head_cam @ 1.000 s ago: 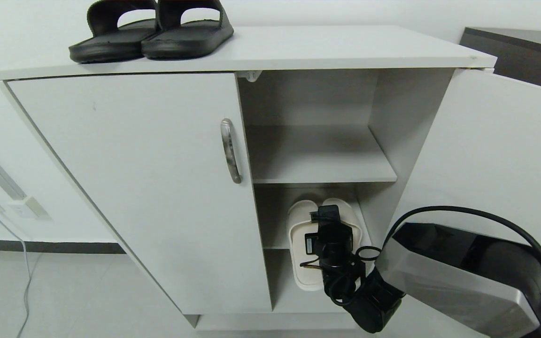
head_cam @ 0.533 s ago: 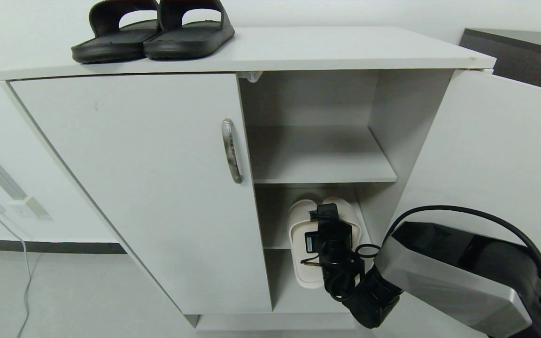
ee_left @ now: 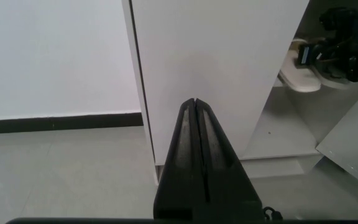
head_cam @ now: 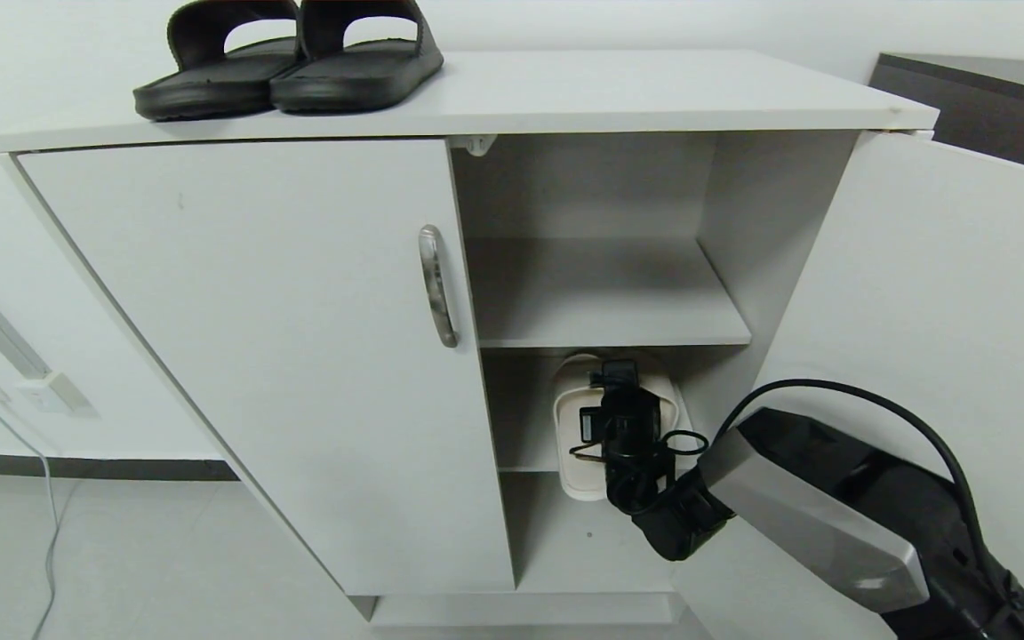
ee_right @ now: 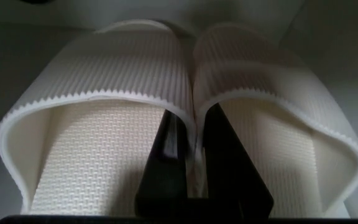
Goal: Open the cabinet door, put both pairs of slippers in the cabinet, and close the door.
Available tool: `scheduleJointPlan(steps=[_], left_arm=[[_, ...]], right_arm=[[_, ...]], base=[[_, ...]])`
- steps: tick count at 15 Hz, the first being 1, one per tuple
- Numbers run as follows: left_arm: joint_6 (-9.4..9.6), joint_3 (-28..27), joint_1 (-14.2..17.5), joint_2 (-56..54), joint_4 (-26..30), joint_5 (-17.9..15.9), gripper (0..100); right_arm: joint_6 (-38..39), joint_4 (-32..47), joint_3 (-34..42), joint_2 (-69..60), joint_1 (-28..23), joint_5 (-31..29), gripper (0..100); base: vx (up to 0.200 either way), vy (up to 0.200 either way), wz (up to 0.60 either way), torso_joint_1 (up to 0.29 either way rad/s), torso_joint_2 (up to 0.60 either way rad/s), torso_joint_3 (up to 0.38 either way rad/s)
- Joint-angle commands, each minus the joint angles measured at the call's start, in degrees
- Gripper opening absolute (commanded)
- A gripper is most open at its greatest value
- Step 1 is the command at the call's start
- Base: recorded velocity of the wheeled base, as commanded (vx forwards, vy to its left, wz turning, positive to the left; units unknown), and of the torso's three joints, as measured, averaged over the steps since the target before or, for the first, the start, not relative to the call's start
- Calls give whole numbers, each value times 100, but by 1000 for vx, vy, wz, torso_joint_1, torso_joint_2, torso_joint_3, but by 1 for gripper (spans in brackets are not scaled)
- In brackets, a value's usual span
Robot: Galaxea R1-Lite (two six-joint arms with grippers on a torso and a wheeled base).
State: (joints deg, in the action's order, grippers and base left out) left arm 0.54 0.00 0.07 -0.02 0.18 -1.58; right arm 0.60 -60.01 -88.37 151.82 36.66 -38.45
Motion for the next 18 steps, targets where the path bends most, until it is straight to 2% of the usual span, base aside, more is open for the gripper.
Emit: scheduleJointPlan(steps=[1, 7, 11, 16, 17, 18], left_arm=[[-1, 0, 1, 11, -1, 0, 0], [-10, 0, 1, 2, -1, 0, 0], [-10, 0, 1, 11, -1, 9, 0], [-10, 0, 1, 2, -1, 9, 0], [-10, 0, 1, 2, -1, 9, 0], [-10, 0, 1, 2, -1, 9, 0]], right_arm=[[-7, 148, -471, 234, -106, -5, 0], [-7, 790, -1191, 348, -115, 4, 0], [-7, 921, -1622, 629, -124, 4, 0], [37, 1027, -1692, 682, -124, 4, 0], [37, 1027, -1692, 682, -124, 4, 100], [37, 1027, -1684, 682, -133, 4, 100]], base=[[0, 0, 0, 0, 0, 0], [0, 0, 0, 0, 0, 0], [0, 0, 0, 0, 0, 0], [0, 0, 0, 0, 0, 0], [0, 0, 0, 0, 0, 0], [0, 0, 0, 0, 0, 0]])
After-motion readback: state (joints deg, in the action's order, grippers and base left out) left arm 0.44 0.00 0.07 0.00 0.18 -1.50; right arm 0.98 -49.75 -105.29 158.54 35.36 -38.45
